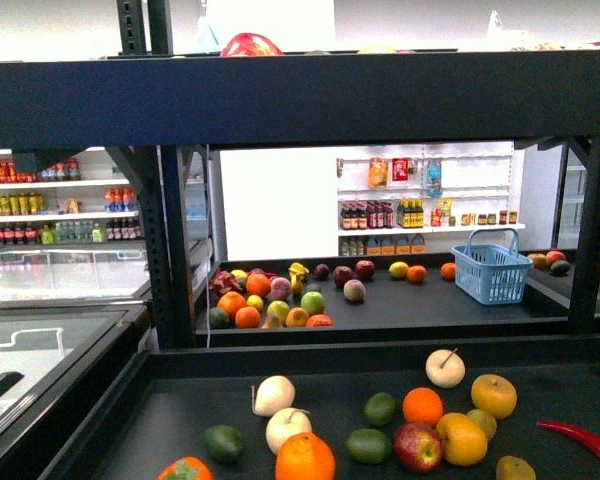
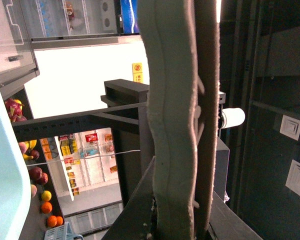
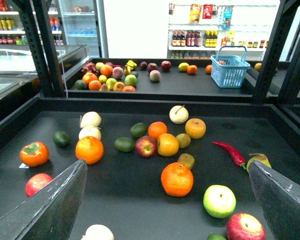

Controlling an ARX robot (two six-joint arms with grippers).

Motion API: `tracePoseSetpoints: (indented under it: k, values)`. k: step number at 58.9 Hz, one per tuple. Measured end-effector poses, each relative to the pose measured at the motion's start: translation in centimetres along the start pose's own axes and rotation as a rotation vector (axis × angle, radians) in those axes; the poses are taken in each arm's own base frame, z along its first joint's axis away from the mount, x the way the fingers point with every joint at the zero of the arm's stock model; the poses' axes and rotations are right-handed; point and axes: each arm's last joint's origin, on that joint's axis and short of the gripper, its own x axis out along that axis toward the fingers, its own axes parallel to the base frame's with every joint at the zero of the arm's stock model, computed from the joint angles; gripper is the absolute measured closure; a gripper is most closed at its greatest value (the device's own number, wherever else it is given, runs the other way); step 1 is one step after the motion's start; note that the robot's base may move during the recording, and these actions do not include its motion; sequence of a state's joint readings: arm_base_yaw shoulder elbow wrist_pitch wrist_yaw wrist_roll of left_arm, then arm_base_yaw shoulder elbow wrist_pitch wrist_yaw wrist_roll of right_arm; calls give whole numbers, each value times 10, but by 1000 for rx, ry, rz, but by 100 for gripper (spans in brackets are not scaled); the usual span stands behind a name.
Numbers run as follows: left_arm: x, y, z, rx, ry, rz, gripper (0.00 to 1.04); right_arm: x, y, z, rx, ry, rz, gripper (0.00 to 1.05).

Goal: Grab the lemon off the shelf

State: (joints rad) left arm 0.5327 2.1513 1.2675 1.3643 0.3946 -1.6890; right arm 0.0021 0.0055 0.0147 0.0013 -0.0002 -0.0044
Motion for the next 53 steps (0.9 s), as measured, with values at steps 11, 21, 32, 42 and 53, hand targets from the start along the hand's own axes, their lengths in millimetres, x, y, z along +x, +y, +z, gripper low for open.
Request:
tracePoseSetpoints:
  k: [11, 21, 32, 42, 53]
  values:
    - [-1, 6, 0, -2, 11, 5, 95, 0, 0, 0, 0, 0, 0, 7]
    - [-3, 16, 0, -8, 12, 22, 95, 0, 0, 0, 0, 0, 0, 7]
    - [-6, 28, 0, -13, 14, 47, 95, 0, 0, 0, 0, 0, 0, 7]
    - [-7, 31, 0, 0, 19, 53, 95, 0, 0, 0, 0, 0, 0, 7]
    - [-10, 26, 1, 67, 26, 73, 65, 0, 0, 0, 0, 0, 0, 7]
